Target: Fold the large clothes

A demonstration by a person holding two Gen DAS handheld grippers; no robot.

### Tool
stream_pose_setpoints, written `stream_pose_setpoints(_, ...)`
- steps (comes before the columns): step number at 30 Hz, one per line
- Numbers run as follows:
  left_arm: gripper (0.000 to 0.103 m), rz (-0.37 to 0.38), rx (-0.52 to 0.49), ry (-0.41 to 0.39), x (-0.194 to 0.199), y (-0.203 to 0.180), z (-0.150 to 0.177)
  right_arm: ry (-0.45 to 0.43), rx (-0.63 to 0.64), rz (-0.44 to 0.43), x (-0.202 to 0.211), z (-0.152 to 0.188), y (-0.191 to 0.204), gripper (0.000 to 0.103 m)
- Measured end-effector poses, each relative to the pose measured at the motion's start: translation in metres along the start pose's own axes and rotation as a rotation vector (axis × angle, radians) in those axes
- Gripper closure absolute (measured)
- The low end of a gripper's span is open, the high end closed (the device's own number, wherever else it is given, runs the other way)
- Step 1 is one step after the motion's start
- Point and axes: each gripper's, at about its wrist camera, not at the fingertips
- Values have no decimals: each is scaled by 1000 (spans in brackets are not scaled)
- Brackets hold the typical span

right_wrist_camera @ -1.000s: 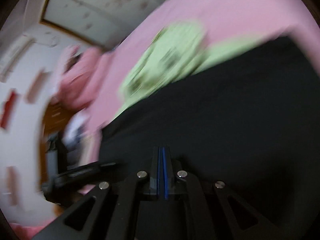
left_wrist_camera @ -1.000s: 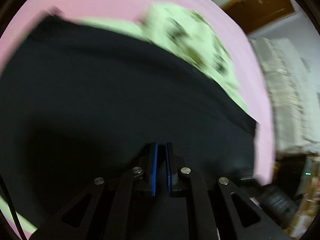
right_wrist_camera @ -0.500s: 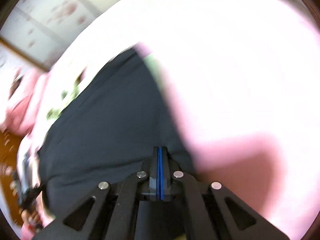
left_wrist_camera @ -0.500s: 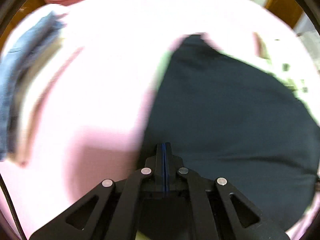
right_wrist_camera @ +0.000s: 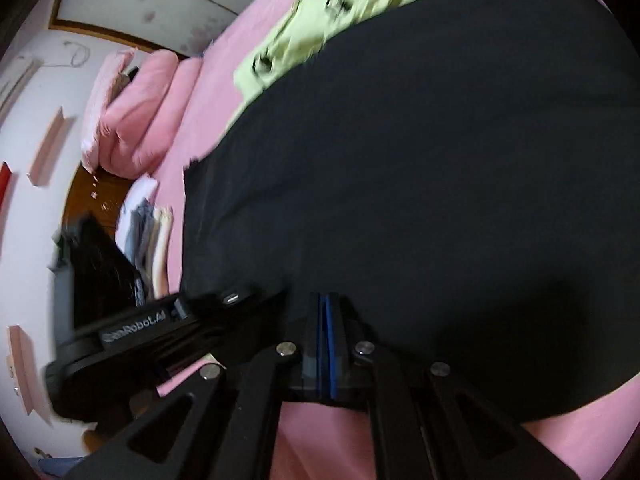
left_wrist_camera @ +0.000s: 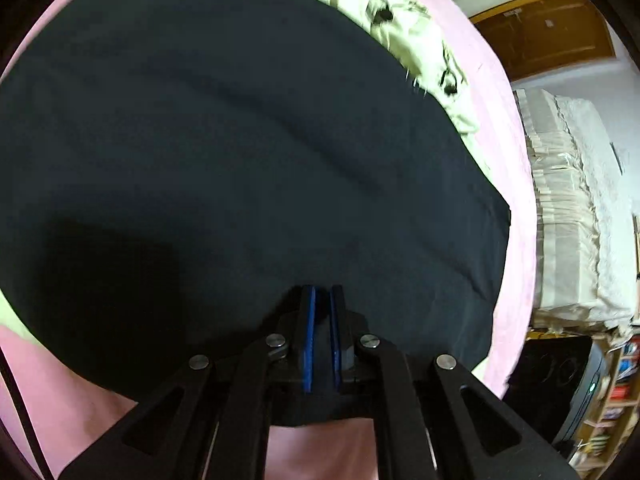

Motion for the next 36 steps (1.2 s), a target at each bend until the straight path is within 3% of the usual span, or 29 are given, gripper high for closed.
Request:
stream_pose_setpoints(4,102,-19,-40,62,12,31,-9,68,4,6,-1,7,-13,103)
stream_pose_setpoints(6,102,-89,-51,45,30,62,-27,66,23,75,24,-6,-47,103)
stream_pose_setpoints(7,102,-114,-55,25,47,80,-34,52,10,97,23,-21,-46,103)
stream_pose_setpoints(8,102,-176,-45,7,58,91,-39,31,-21,121,41,-25,-66,103)
stream_pose_setpoints(10,102,-425,-68,-54,78,112,-45,-12,-91,223,71,-30,-99,103)
stream_pose_setpoints(11,102,-436,-71,-68,86,123,-46,-50,-120,288,90,-32,-115,103)
stream_pose_setpoints(12,102,-381,-32,-67,93,133,-47,-77,-155,326,107,-35,-130,103)
stream_pose_setpoints(14,102,-343,31,-62,95,139,-46,-96,-209,343,122,-37,-147,103)
stream_pose_setpoints(17,102,-433,-31,-59,89,131,-42,-102,-231,382,122,-40,-152,103)
stream_pose_setpoints(21,102,-527,-89,-42,72,116,-38,-106,-186,483,90,-43,-125,103)
stream_pose_setpoints(25,102,-497,-61,-39,71,114,-38,-119,-250,437,89,-41,-137,103)
stream_pose_setpoints(31,102,-477,-69,-64,80,125,-30,-156,-402,272,94,-32,-169,103)
stream_pose_setpoints(36,102,-487,-89,-69,77,105,-18,-164,-411,247,94,-30,-174,103)
Point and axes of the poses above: each gripper's, at about its wrist camera, not at the fingertips, and x roughly against the way its jaws point, y to its left, z to its underside, and after that the axes turned 4 degrees about -y, right-handed
